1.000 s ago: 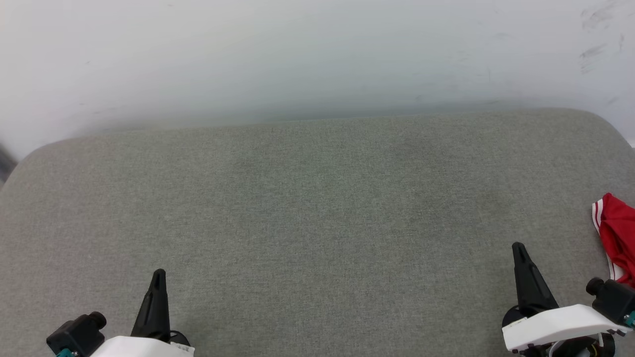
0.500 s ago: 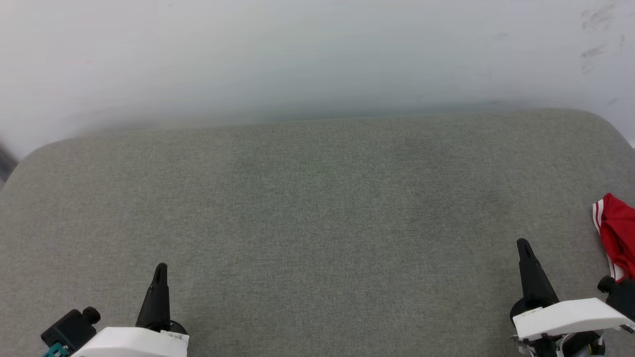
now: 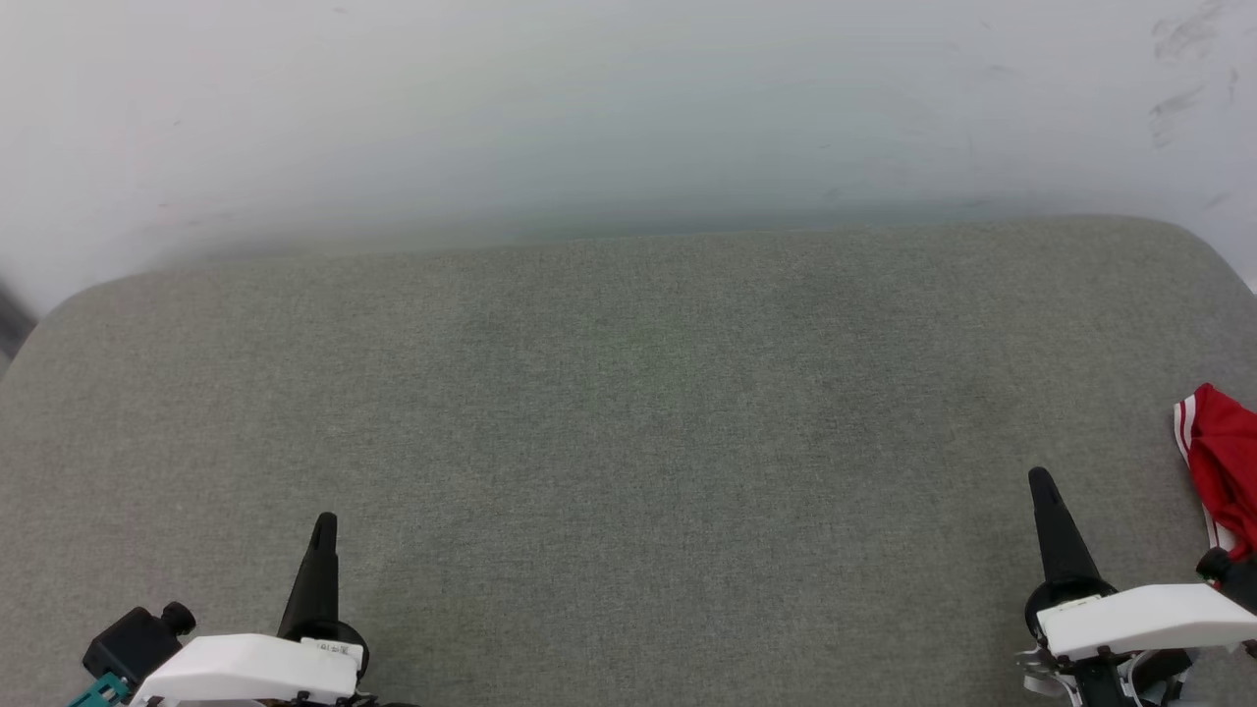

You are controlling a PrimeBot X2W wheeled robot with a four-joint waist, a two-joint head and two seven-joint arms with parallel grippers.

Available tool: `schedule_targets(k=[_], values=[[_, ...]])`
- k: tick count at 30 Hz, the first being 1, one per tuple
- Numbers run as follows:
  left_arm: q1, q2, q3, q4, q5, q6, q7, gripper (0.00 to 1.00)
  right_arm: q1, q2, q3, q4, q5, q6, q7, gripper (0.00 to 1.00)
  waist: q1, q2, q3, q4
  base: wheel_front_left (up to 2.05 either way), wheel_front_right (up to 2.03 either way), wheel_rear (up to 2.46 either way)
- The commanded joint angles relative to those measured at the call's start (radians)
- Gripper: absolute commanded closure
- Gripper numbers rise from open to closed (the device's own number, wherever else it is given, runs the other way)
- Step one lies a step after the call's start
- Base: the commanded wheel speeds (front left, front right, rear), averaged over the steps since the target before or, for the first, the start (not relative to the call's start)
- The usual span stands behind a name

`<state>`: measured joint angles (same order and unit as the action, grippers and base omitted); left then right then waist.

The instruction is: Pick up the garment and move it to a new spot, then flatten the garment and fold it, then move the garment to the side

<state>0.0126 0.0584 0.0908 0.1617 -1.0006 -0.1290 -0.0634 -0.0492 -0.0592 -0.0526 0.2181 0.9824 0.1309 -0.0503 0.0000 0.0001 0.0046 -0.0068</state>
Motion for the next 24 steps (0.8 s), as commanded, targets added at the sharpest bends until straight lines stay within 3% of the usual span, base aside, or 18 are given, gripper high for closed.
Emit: schedule_targets(k=[1, 24], values=[[-0.027, 0.008, 0.000, -0.005, -0.026, -0.001, 0.007, 1.00, -0.026, 0.002, -0.004, -0.007, 0.028, 0.000, 0.008, 1.00, 0.0000, -0.0001, 0.000, 0.000, 0.00, 0.00, 0.00], [-0.067, 0.007, 0.002, 0.030, -0.265, -0.002, 0.069, 1.00, -0.041, 0.005, -0.027, 0.006, 0.268, 0.000, 0.070, 1.00, 0.0000, -0.0001, -0.001, 0.002, 0.00, 0.00, 0.00]])
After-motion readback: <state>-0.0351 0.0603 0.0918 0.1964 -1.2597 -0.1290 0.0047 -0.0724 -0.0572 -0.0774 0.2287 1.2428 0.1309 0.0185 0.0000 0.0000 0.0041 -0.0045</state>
